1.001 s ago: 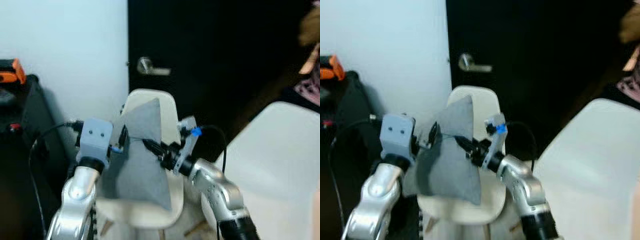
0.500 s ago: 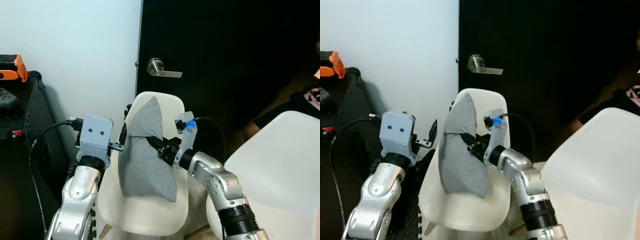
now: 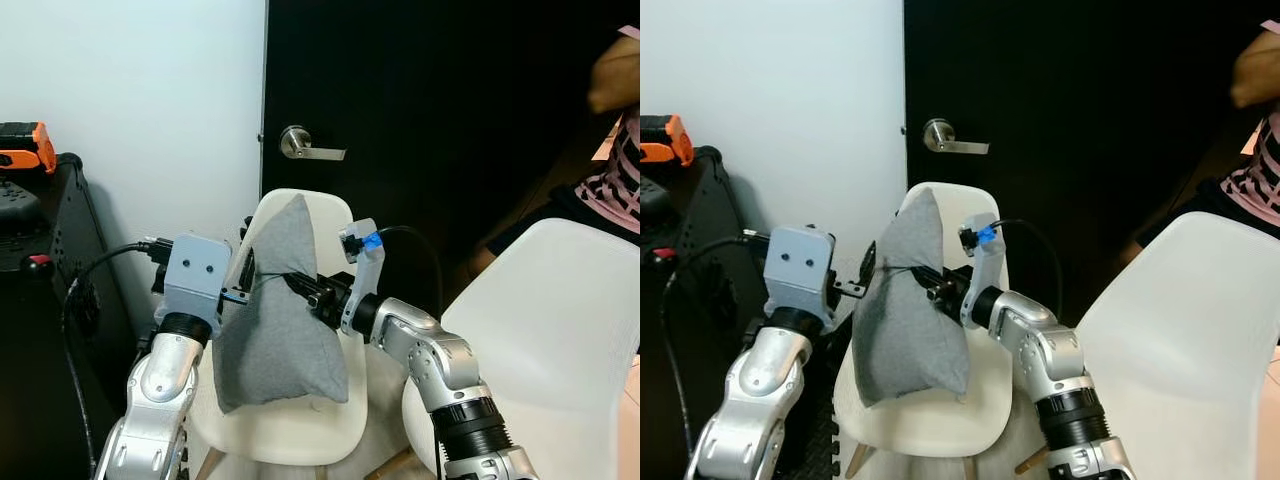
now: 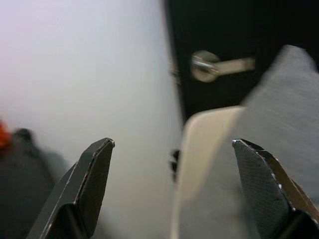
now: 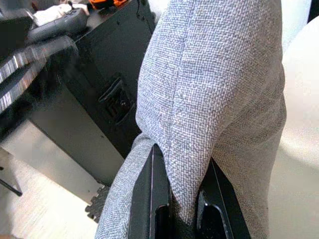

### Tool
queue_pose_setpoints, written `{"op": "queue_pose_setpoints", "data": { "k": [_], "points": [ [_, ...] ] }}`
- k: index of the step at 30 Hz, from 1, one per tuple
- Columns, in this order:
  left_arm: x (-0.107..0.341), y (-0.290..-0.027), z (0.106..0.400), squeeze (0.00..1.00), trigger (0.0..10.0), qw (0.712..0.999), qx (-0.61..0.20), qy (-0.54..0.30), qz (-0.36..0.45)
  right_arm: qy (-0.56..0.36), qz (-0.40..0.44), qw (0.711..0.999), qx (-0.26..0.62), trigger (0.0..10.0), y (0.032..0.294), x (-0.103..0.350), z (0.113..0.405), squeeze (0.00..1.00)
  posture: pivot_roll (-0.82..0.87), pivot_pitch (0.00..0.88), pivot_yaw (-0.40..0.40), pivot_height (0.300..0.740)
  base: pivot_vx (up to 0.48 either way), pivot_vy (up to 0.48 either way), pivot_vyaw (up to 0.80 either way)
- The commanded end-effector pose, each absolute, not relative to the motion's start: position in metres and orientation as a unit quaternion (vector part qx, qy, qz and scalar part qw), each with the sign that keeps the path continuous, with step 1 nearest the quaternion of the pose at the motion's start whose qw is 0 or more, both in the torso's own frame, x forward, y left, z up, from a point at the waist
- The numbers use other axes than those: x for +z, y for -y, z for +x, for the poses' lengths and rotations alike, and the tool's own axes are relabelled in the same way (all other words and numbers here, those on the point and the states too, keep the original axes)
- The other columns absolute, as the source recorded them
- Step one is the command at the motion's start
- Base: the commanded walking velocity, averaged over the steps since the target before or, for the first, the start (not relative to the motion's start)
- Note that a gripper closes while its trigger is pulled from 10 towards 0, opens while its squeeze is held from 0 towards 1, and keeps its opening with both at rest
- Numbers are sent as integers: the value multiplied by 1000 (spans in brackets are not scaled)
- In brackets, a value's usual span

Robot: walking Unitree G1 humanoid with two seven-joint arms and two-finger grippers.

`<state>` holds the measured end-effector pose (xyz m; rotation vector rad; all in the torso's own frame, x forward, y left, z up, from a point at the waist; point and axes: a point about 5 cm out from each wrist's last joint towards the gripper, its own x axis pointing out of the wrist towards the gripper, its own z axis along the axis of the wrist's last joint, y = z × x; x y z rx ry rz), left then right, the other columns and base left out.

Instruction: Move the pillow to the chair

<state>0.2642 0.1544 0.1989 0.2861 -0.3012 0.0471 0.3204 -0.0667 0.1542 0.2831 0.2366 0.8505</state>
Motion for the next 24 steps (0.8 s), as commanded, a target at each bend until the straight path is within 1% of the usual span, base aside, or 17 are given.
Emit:
{"op": "queue_pose_setpoints", "data": {
  "k": [1,2,3,6,8,9,12,14,17,18,21,23,24],
  "points": [
    [200,-160,267,0,10000,976,38,145,157,-96,134,889,427,10000,62,166,323,0,133,0,-117,685,0,0,0],
    [201,-167,269,0,10000,975,48,142,165,-101,126,894,418,10000,63,164,324,0,131,0,-115,685,0,0,0],
    [201,-167,269,0,10000,975,48,142,165,-101,126,894,418,10000,63,164,324,0,131,0,-115,685,0,0,0],
    [206,-178,271,0,10000,972,66,144,172,-106,124,900,405,10000,63,164,328,0,130,0,-113,670,0,0,0],
    [206,-178,271,0,10000,972,66,144,172,-106,124,900,405,10000,63,164,328,0,130,0,-113,670,0,0,0],
    [211,-187,271,0,10000,969,80,148,181,-109,131,900,401,10000,62,163,330,0,136,0,-114,660,0,0,0],
    [214,-194,270,0,10000,967,90,151,185,-113,138,900,398,10000,60,162,331,0,138,0,-115,650,0,0,0],
    [214,-194,270,0,10000,967,90,151,185,-113,138,900,398,10000,60,162,331,0,138,0,-115,650,0,0,0],
    [219,-199,267,0,10000,965,99,154,186,-114,147,902,390,10000,56,160,336,0,153,0,-114,640,0,0,0],
    [223,-201,265,0,10000,964,102,158,187,-112,161,904,379,10000,55,159,343,0,157,0,-108,630,0,0,0],
    [224,-201,265,0,10000,964,102,159,187,-111,166,905,375,10000,55,159,345,0,157,0,-108,625,0,0,0],
    [228,-202,262,0,10000,964,105,162,183,-115,175,907,367,10000,55,156,351,0,170,0,-115,610,0,0,0],
    [228,-202,262,0,10000,964,105,162,183,-115,175,907,367,10000,55,156,351,0,170,0,-115,610,0,0,0]
  ]
}}
